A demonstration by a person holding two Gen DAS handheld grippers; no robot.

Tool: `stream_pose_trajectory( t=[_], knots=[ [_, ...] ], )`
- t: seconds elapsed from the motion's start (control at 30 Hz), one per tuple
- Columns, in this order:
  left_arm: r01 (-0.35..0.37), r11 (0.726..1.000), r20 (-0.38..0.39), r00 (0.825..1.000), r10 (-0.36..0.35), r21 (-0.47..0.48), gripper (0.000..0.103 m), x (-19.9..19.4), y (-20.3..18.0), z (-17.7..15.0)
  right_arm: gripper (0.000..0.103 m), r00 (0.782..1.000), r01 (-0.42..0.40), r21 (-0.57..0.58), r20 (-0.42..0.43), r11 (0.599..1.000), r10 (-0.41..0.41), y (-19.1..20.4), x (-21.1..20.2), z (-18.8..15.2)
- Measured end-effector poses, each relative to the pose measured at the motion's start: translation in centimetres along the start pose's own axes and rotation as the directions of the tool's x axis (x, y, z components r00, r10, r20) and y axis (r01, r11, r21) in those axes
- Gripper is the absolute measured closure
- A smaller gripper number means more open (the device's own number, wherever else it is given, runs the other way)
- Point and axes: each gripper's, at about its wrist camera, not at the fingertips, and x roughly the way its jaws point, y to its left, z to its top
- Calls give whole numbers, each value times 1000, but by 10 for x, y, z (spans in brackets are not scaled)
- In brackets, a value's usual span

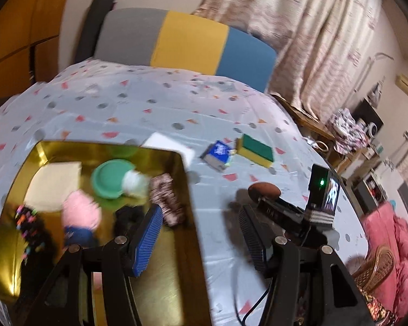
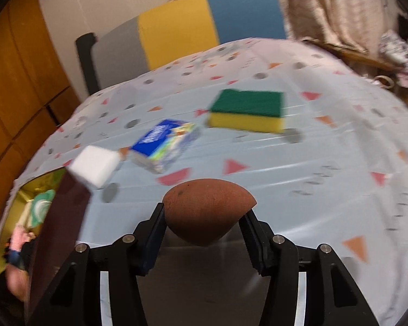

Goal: Organize soft objects
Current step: 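Grasp the blue Tempo tissue pack with the left gripper while the right holds the brown sponge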

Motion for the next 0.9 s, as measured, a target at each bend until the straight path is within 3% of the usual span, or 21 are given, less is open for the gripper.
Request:
stream_pose_trajectory(
  t=[0.17,0.43,0.63,0.9],
  knots=[
    [32,998,-48,998,-29,47,44,30,-33,19,49,997,63,112,35,992,-67,-40,-12,-2],
    [-52,971,-135,987,85,232,39,116,-84,55,47,998,-36,241,52,970,24,-70,-9,-11],
    [-89,960,-188,972,141,264,37,173,-91,73,46,996,-72,266,75,961,53,-72,-8,-15],
    [-151,939,-190,958,216,309,36,231,-87,85,46,989,-130,307,104,943,102,-81,-10,-19]
  ],
)
